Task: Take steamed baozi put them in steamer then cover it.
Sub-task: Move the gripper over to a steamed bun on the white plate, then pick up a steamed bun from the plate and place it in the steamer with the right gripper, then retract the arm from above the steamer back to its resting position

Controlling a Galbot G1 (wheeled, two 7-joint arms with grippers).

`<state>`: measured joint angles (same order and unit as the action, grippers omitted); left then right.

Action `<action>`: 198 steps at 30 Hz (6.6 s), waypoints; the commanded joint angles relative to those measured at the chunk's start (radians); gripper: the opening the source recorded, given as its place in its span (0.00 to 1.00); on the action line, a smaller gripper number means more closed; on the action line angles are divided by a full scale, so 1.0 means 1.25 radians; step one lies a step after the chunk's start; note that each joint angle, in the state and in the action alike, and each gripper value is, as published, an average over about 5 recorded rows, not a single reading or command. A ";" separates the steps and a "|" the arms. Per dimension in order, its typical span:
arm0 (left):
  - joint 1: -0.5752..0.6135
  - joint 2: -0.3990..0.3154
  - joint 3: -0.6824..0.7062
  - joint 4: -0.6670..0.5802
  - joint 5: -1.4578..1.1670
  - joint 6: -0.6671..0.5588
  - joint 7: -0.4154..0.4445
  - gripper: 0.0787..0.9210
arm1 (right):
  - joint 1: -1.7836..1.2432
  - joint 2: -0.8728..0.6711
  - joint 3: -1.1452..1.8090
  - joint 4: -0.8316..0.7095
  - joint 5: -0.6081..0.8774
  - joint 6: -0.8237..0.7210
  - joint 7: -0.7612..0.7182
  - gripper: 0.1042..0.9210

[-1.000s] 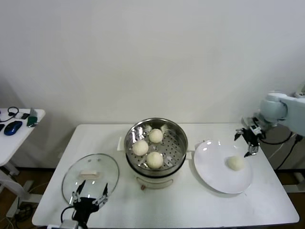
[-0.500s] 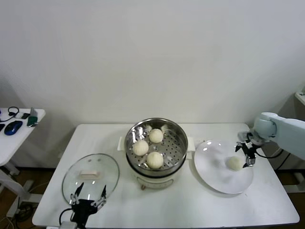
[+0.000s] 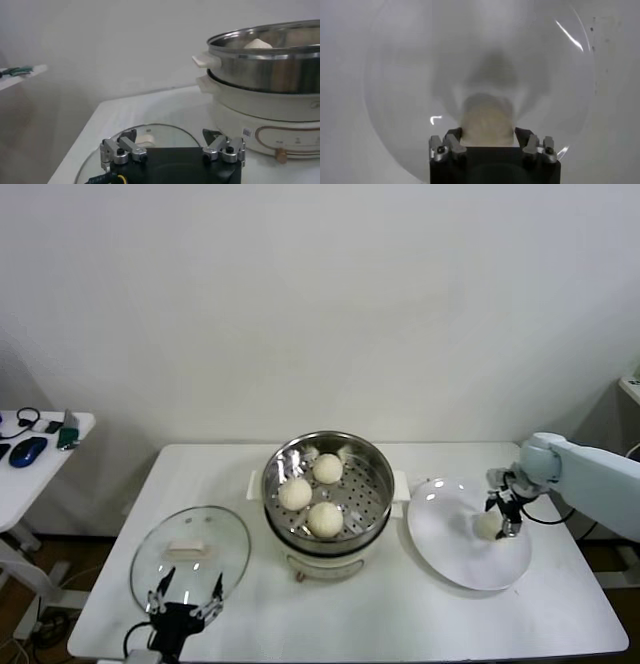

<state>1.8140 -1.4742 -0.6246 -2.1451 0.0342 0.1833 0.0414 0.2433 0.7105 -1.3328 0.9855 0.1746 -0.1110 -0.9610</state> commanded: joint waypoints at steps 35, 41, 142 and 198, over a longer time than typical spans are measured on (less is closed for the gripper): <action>-0.014 0.012 0.004 -0.016 -0.017 0.002 0.002 0.88 | 0.557 0.332 -0.324 0.435 0.538 -0.156 0.064 0.68; -0.010 0.017 -0.003 -0.011 -0.023 -0.001 0.001 0.88 | 0.460 0.351 -0.321 0.376 0.464 -0.163 0.086 0.68; -0.033 0.055 -0.087 0.252 0.982 -0.322 -0.345 0.88 | -1.523 0.319 1.552 0.529 0.299 0.502 0.674 0.88; -0.355 0.070 -0.037 0.576 1.099 -0.196 -0.313 0.60 | -1.514 0.398 1.543 0.486 0.236 0.502 0.710 0.88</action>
<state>1.3910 -1.3855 -0.6743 -1.4559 1.4085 -0.0714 -0.3519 -1.6487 1.2029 0.5957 1.5909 0.4853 0.5175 -0.0733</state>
